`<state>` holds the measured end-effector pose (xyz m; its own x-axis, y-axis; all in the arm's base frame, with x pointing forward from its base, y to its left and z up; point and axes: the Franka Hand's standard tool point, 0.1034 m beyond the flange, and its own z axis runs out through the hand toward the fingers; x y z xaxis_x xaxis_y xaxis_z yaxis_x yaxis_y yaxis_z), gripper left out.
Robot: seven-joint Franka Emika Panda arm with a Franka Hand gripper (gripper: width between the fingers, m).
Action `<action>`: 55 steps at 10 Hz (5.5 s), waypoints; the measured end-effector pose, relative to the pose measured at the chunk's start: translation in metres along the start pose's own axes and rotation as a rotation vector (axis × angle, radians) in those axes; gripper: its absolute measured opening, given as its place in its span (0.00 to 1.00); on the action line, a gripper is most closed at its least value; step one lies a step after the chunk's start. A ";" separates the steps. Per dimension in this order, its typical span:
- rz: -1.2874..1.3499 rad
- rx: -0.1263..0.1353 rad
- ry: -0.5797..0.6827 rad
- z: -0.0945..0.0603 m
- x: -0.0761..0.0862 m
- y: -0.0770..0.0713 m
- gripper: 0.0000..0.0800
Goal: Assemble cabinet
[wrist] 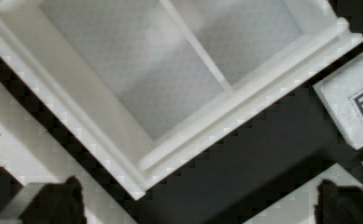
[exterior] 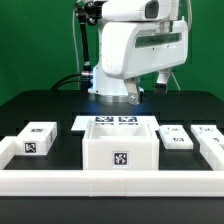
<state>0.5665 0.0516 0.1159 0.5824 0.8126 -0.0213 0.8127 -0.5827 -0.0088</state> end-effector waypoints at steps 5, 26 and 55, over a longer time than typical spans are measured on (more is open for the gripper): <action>-0.008 0.000 0.000 0.000 -0.001 0.000 0.81; -0.661 -0.067 -0.019 0.045 -0.056 -0.045 0.81; -0.617 -0.025 -0.010 0.083 -0.050 -0.056 0.04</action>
Offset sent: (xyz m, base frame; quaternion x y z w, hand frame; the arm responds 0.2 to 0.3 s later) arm 0.0000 0.0000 0.0000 0.0000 0.0000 0.0000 1.0000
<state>0.4904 0.0420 0.0346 0.0050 0.9996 -0.0292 1.0000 -0.0050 0.0009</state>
